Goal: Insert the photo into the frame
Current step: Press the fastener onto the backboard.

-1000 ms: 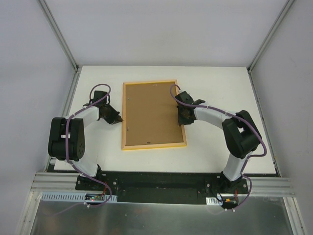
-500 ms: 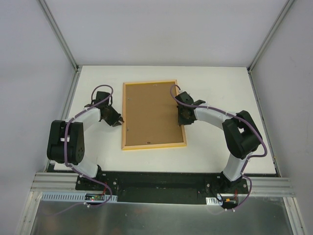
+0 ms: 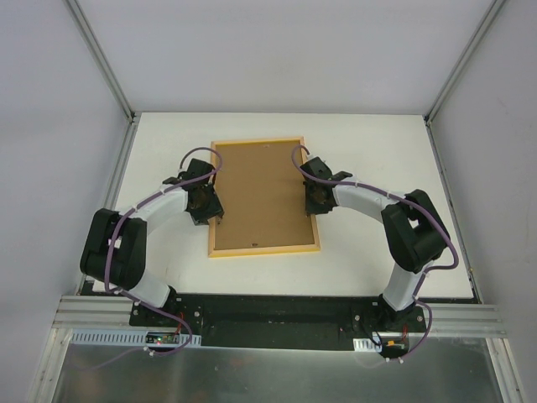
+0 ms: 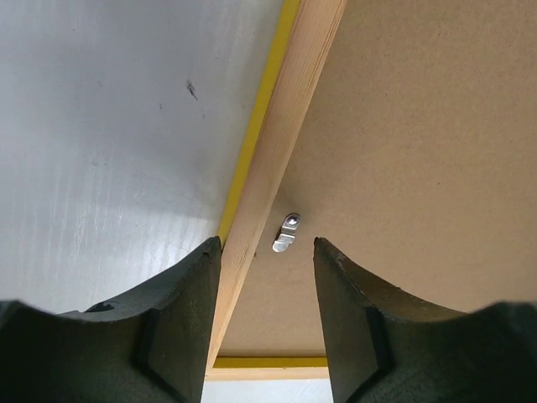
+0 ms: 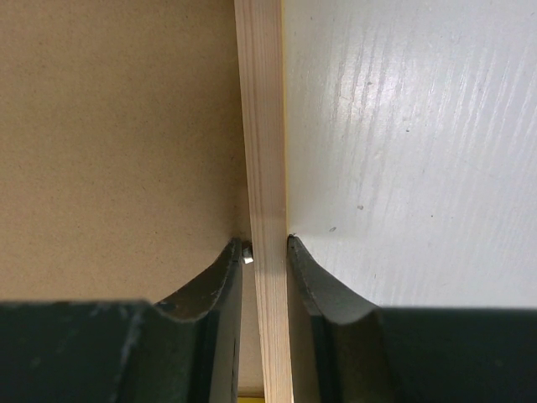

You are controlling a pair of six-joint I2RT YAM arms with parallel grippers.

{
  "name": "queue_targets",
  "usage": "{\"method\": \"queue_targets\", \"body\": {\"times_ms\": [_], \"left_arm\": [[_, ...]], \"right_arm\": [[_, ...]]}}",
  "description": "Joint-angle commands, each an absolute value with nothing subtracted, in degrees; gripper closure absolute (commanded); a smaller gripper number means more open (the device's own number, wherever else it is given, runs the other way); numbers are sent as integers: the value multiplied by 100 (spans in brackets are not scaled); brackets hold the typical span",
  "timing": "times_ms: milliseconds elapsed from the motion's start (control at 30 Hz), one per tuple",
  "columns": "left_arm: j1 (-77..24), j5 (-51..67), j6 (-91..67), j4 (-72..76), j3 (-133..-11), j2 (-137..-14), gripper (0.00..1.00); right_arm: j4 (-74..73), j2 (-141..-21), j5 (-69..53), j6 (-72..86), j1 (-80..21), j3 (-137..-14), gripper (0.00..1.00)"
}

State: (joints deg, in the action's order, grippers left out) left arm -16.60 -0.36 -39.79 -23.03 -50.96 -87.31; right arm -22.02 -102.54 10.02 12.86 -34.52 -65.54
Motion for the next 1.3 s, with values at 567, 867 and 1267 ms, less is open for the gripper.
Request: {"method": "queue_targets", "body": {"times_ms": [567,867,1267], "left_arm": [[-1854,-694,-3630,-2654,-5256,-9308,67],[-1854,-808,-3630,-2663,-5203,-9325,80],[-1854,-615,-3542,-2795,-5282,-9246,79]], "right_arm": [[-2065,-10116,870,1231,-3393,-6337,99],[-2021,-10134,817,1213,-3349,-6319,99],[-1986,-10134,738,1178,-3314,-6293,99]]}}
